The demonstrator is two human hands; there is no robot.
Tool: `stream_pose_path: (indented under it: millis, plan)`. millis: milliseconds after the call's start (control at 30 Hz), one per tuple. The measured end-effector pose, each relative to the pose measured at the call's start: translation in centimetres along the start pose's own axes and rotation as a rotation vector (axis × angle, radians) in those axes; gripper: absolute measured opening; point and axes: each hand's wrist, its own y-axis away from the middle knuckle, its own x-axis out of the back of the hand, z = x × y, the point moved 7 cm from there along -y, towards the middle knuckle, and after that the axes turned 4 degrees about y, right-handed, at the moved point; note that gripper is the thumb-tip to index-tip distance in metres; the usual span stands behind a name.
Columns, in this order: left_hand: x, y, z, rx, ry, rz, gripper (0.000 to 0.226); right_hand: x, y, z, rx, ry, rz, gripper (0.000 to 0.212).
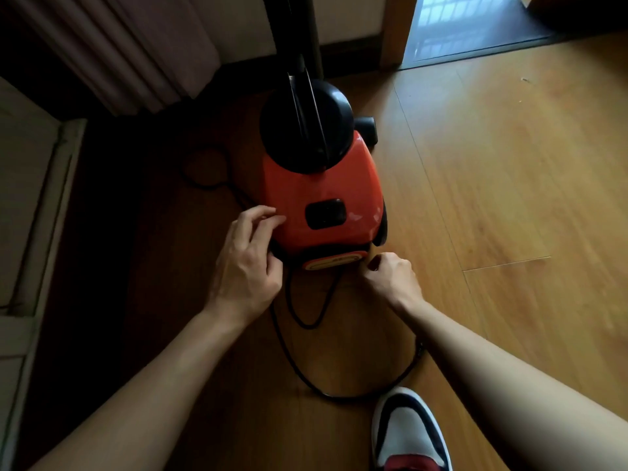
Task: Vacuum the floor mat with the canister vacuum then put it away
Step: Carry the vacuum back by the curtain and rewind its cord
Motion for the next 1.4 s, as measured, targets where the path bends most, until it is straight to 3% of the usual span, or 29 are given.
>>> stream_pose_path:
  millis: [167, 400, 600, 733, 933, 1167, 1233, 1333, 1400]
  plan:
    - [-0.3, 1.0, -1.9, 0.071, 0.022, -0.018, 0.054, -2.2, 0.2, -1.2, -0.093, -0.191, -0.011, 0.042]
    - [-1.4, 1.1, -1.8, 0.040, 0.083, -0.174, 0.076, -3.8, 1.5, -1.8, -0.040, -0.146, -0.025, 0.017]
    - [2.1, -3.6, 0.5, -0.004, 0.077, 0.101, 0.056, -4.8, 3.6, -0.2, -0.032, -0.136, -0.091, 0.027]
    - [2.6, -7.3, 2.4, -0.014, 0.112, 0.081, 0.063, -5.6, 3.7, -0.2, 0.012, -0.116, -0.146, 0.025]
    - [2.1, -10.4, 3.8, 0.078, 0.277, 0.125, 0.079, -4.3, 2.6, -0.4, -0.005, -0.118, -0.053, 0.024]
    - [1.2, -12.0, 3.5, 0.262, 0.416, 0.195, 0.091, -3.4, 2.9, -0.9, 0.033, -0.355, 0.053, 0.020]
    - [0.6, -12.3, 2.9, 0.303, 0.515, 0.178, 0.079, -2.6, 3.3, -0.8, 0.042, -0.412, 0.127, 0.017]
    - [0.3, -12.3, 3.1, 0.336, 0.697, 0.125, 0.038, -1.8, 3.7, -0.4, 0.062, -0.488, 0.206, 0.016]
    - [0.2, -12.4, 3.4, 0.368, 0.817, 0.092, 0.027, -1.5, 3.9, -0.3, 0.067, -0.538, 0.227, 0.013]
